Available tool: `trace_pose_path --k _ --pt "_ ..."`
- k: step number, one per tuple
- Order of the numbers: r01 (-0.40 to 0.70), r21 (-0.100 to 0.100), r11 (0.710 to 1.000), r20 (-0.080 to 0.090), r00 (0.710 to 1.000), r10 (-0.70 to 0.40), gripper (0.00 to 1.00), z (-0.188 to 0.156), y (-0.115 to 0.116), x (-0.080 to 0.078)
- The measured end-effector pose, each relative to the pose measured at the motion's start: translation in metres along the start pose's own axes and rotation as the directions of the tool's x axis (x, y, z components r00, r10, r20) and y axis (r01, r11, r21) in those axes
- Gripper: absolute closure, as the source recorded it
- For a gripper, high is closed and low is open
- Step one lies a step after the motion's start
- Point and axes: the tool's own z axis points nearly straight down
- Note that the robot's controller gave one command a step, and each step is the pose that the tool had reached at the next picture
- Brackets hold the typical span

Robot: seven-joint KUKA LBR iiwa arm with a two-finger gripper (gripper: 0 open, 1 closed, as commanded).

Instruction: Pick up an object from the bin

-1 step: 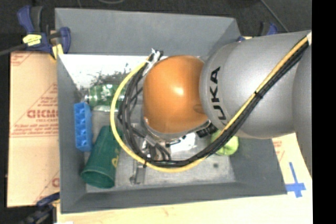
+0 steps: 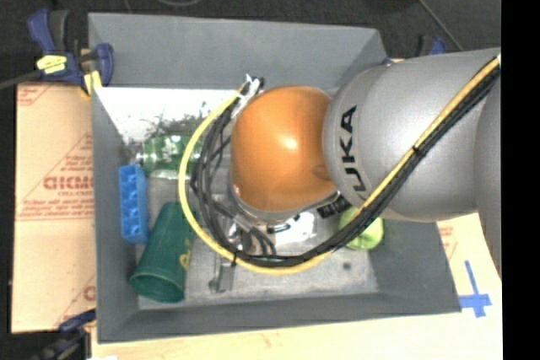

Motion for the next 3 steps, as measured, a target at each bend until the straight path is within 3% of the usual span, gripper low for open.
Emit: trace_pose_path --k 1,2,3 --pt "0.071 0.001 0.997 0.000 0.997 -0.071 1.00 0.0733 -0.0562 -0.0390" --pt "0.069 0.000 0.998 0.000 0.998 -0.069 0.00 0.0733 -0.0559 -0.0389" --pt "0.068 0.000 0.998 0.000 0.998 -0.068 0.00 0.0733 -0.0558 -0.0389"
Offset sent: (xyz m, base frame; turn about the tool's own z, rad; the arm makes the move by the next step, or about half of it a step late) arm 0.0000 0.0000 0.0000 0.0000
